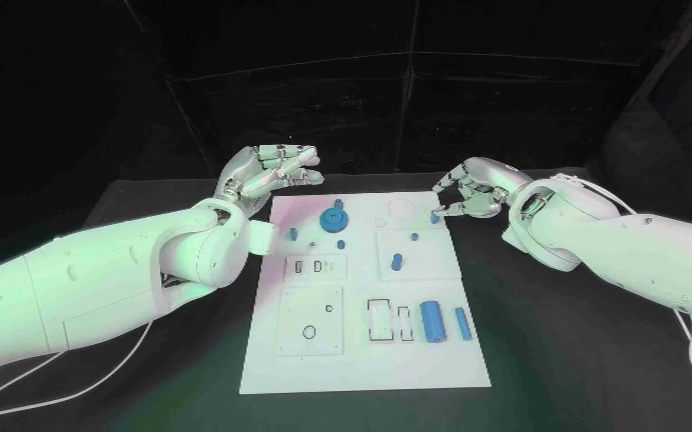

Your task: Assemble the parts on the task board

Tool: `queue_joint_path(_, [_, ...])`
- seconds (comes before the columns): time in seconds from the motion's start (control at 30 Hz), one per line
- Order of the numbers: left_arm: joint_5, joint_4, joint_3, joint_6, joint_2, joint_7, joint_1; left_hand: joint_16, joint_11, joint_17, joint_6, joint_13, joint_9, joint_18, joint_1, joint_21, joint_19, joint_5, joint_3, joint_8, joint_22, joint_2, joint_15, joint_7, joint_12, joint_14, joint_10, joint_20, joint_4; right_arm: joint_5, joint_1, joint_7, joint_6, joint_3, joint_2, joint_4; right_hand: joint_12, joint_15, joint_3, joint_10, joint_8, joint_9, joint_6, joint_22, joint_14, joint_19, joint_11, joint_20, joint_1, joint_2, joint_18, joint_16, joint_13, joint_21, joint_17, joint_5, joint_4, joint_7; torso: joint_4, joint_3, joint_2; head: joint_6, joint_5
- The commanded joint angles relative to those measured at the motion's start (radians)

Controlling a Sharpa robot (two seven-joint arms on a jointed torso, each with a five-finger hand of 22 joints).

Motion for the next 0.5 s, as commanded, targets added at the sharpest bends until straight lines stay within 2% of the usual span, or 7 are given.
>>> queue_joint_path(0.03, [-0.005, -0.005, 0.001, 0.022, 0.005, -0.001, 0.001, -0.003, 0.003, 0.002, 0.007, 0.0, -0.001, 0.014, -0.002, -0.004, 0.01, -0.005, 0.0, -0.006, -0.001, 0.013, 0.0, -0.001, -0.004, 0.011, 0.008, 0.0, -0.008, 0.047, 0.001, 0.092, 0.04, 0.0, -0.001, -0.024, -0.006, -0.006, -0.008, -0.005, -0.005, -0.002, -0.011, 0.149, 0.009, 0.014, -0.002, -0.005, 0.008, -0.004, -0.003, -0.007, 0.019, -0.005, -0.001, -0.005, -0.002, 0.001, 0.0026, 0.0005, 0.001, -0.002, -0.006])
queue_joint_path(0.13, [-0.005, -0.009, 0.001, 0.025, 0.008, -0.002, 0.001, -0.003, 0.002, 0.002, 0.007, 0.0, -0.001, 0.015, -0.002, -0.004, 0.011, -0.005, -0.001, -0.007, -0.001, 0.013, -0.001, -0.001, -0.004, 0.014, 0.009, 0.0, -0.008, 0.048, -0.003, 0.103, 0.05, 0.0, 0.0, -0.044, -0.008, -0.005, -0.011, -0.007, -0.005, -0.002, -0.017, 0.148, 0.009, 0.013, 0.0, -0.005, 0.013, -0.003, -0.003, -0.008, 0.017, -0.005, -0.003, -0.006, -0.006, 0.002, 0.0022, 0.0026, 0.002, -0.004, -0.006])
queue_joint_path(0.33, [-0.005, -0.018, 0.001, 0.026, 0.012, -0.002, 0.001, -0.003, 0.002, 0.002, 0.007, 0.0, -0.001, 0.015, -0.002, -0.004, 0.011, -0.005, -0.001, -0.007, -0.001, 0.013, -0.001, -0.001, -0.004, 0.014, 0.009, 0.0, -0.008, 0.049, -0.02, 0.119, 0.067, 0.0, 0.016, -0.089, -0.01, -0.004, -0.014, -0.009, -0.005, -0.002, -0.026, 0.147, 0.009, 0.013, 0.001, -0.004, 0.022, 0.0, -0.002, -0.009, 0.016, -0.006, -0.006, -0.005, -0.011, 0.004, 0.0014, 0.0021, 0.002, -0.008, -0.006])
queue_joint_path(0.5, [-0.005, -0.021, 0.001, 0.027, 0.015, -0.002, 0.001, -0.003, 0.002, 0.002, 0.007, 0.0, -0.001, 0.015, -0.002, -0.004, 0.011, -0.005, -0.001, -0.007, -0.001, 0.013, -0.001, -0.001, -0.004, 0.014, 0.009, 0.0, -0.008, 0.05, -0.033, 0.124, 0.07, 0.0, 0.035, -0.113, -0.009, -0.004, -0.012, -0.008, -0.002, -0.001, -0.026, 0.146, 0.009, 0.012, 0.001, -0.004, 0.034, 0.01, -0.002, -0.01, 0.017, -0.006, -0.006, -0.003, -0.018, 0.004, 0.0032, 0.0024, 0.002, -0.01, -0.008])
